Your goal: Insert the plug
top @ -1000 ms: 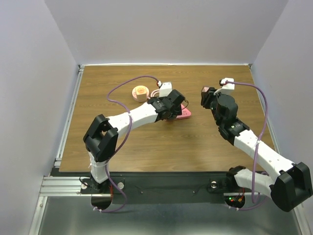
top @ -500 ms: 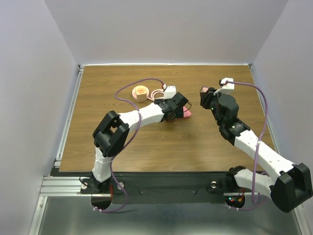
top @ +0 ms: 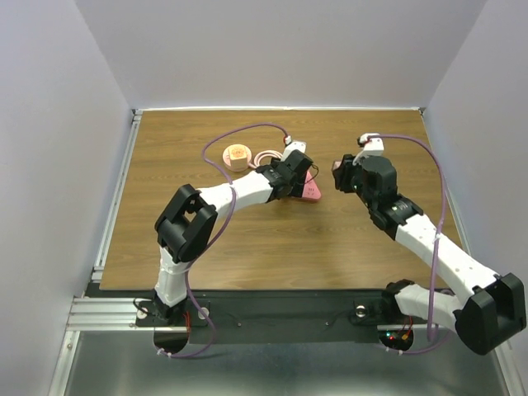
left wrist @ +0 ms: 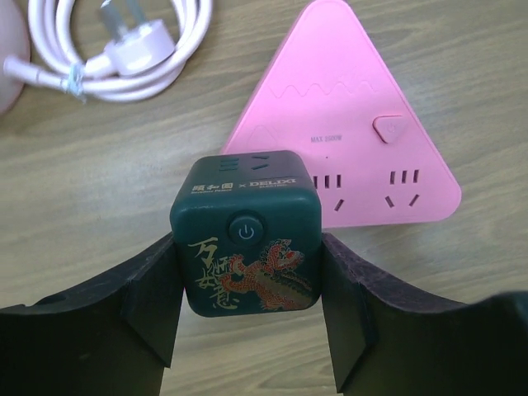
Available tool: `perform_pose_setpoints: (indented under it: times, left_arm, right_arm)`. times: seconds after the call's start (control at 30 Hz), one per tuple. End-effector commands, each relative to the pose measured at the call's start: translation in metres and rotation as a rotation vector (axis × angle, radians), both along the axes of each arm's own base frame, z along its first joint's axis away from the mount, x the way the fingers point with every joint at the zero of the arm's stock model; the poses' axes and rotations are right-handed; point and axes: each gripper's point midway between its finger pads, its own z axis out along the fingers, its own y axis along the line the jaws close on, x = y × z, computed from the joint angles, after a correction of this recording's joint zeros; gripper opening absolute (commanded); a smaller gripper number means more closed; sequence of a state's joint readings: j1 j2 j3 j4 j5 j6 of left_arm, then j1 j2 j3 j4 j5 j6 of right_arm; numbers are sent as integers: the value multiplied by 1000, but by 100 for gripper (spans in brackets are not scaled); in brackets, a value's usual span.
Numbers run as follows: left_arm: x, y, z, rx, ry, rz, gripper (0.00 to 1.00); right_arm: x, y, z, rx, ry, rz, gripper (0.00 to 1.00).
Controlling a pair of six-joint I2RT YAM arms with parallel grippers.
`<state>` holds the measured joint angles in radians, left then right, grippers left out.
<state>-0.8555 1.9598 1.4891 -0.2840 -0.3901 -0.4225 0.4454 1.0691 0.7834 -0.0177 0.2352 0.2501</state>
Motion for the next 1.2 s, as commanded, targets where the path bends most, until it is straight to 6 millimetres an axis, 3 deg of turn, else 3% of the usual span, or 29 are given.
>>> perform_pose_setpoints:
  times: [0.0, 0.03, 0.07, 0.17, 0.2, 0.23, 0.3, 0.47, 0.5, 0.77, 0.8, 1.17]
  left_arm:
    - [-1, 1, 5, 102, -33, -245, 34]
    - [-3, -1, 3, 130, -30, -320, 34]
    - [-6, -3, -1, 141, -16, -365, 34]
    - [-19, -14, -13, 165, 16, -565, 34]
    - [-26, -18, -19, 156, 37, -621, 33]
    - [-28, -19, -22, 163, 43, -656, 32]
    - [-32, -18, -32, 191, 69, -737, 31]
    - [-28, -4, -43, 261, 157, -804, 31]
    - [-26, -1, -45, 273, 166, -798, 36]
    - [-7, -5, -5, 241, 70, -748, 76]
    - [-5, -5, 1, 230, 58, -744, 95]
    - [11, -15, 51, 100, -106, -747, 97]
  right_arm:
    - [-8, 11, -13, -50, 131, 95, 1]
    - [-8, 15, -14, -52, 152, 115, 1]
    - [-12, 15, -30, -87, 215, 129, 0]
    - [-14, 20, -45, -131, 288, 180, 0]
    - [-17, 16, -60, -160, 347, 167, 1]
    - [-16, 16, -60, -167, 360, 166, 0]
    - [-21, 14, -76, -210, 445, 182, 0]
    - [-31, 16, -90, -286, 572, 250, 0]
    - [-30, 15, -93, -308, 583, 238, 0]
    - [-27, 9, -82, -318, 588, 189, 0]
    - [-27, 12, -78, -309, 580, 199, 1]
    - [-17, 13, -48, -309, 541, 184, 0]
